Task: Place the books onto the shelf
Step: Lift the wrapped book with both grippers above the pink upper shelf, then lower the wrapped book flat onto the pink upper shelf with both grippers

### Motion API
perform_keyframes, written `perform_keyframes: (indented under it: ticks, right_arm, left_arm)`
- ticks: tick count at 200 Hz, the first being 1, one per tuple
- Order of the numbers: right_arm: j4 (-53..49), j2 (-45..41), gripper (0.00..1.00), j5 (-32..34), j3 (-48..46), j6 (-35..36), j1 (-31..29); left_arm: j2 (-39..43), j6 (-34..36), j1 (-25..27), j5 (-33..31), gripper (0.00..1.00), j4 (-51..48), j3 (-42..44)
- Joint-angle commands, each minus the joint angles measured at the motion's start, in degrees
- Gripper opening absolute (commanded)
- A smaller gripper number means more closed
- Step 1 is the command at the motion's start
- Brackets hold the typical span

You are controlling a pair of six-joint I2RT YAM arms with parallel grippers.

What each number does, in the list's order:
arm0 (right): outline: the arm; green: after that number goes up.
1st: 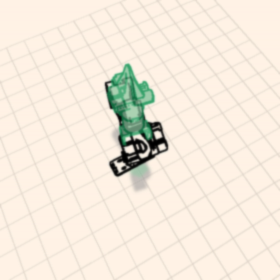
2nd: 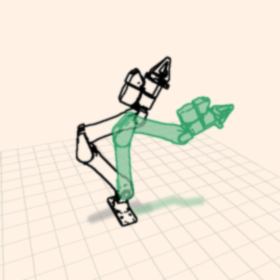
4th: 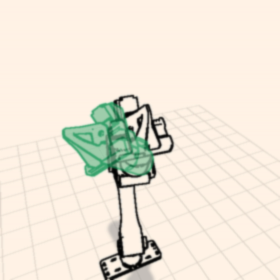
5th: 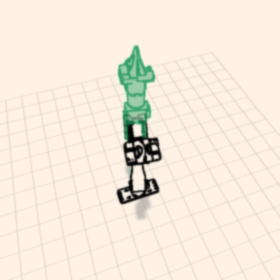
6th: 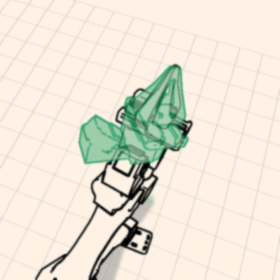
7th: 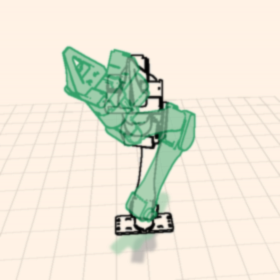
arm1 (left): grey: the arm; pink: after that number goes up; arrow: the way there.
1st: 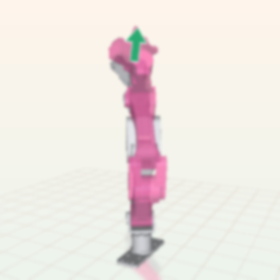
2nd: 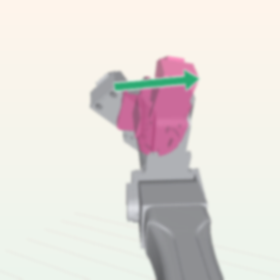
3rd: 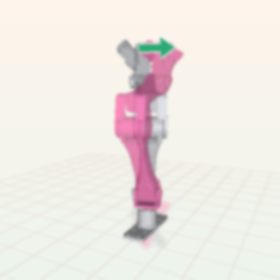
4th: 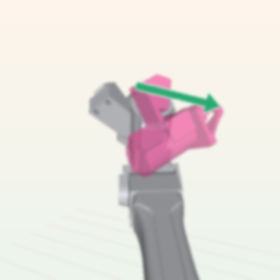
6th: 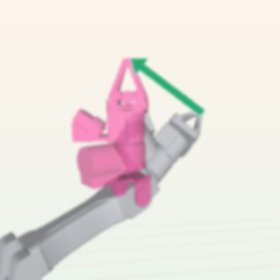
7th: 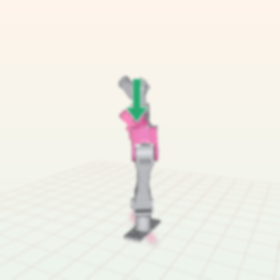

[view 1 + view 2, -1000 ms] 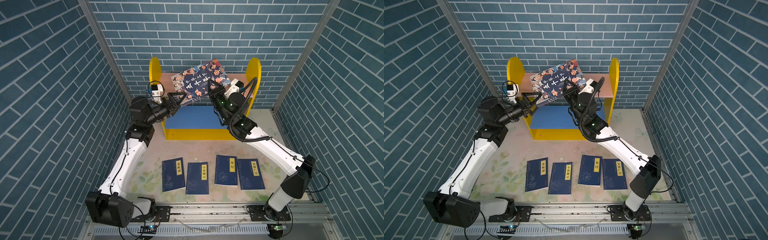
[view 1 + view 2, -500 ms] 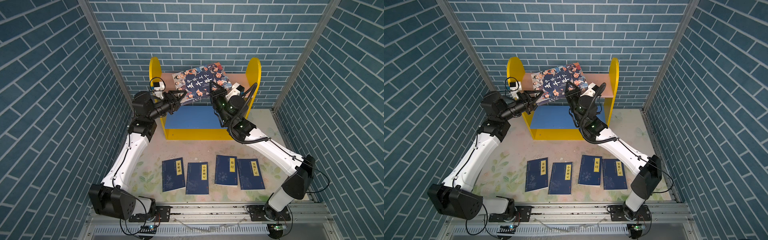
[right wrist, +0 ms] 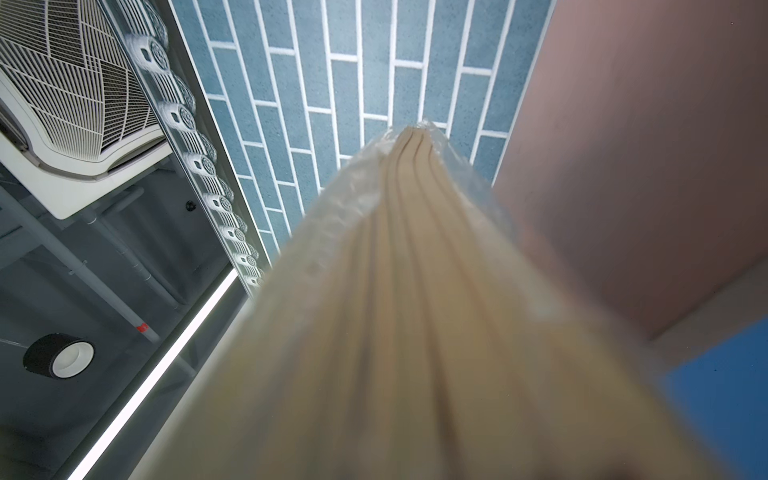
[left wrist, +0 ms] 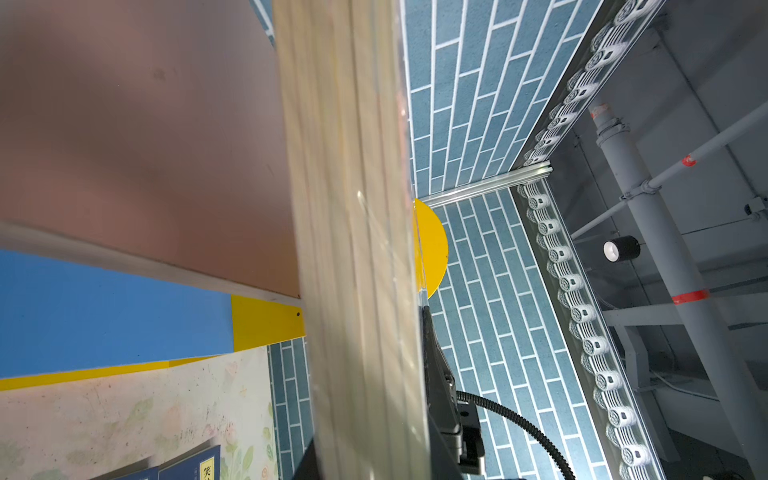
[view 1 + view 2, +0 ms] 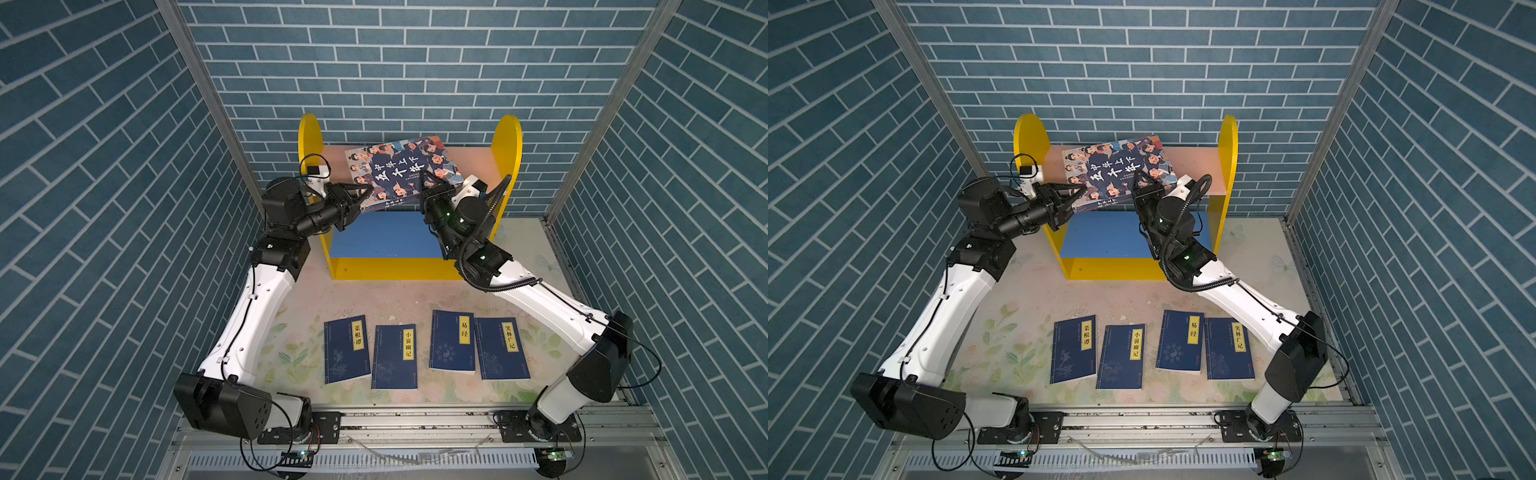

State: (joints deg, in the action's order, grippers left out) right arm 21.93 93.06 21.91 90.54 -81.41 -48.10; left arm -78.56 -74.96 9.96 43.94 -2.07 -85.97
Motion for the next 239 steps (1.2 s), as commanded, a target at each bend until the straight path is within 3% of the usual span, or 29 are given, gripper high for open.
perform_keyframes:
  ticks: [1,59,170,239]
  right_arm:
    - [5.32,-4.39,0.27,-5.15,0.6,2.55,-0.42]
    - [2.87,-4.36,0.43,-8.65,-0.01,1.29,-0.38]
    - [3.76,-4.46,0.44,-14.7,-3.85,-1.77,-0.78]
    - [4.43,-2.46,0.42,-20.05,-5.11,-3.58,-1.94]
  left_arm:
    - [-0.63,-2.36,-3.32,-2.81,0.0,2.92,-3.27]
    - [-2.26,-2.91,-6.25,-3.69,0.0,2.8,-5.25]
    - [-3.88,-1.73,-8.37,-5.09,0.0,2.55,-6.14]
    - [-4.03,0.65,-8.81,-6.06,0.08,1.69,-5.96]
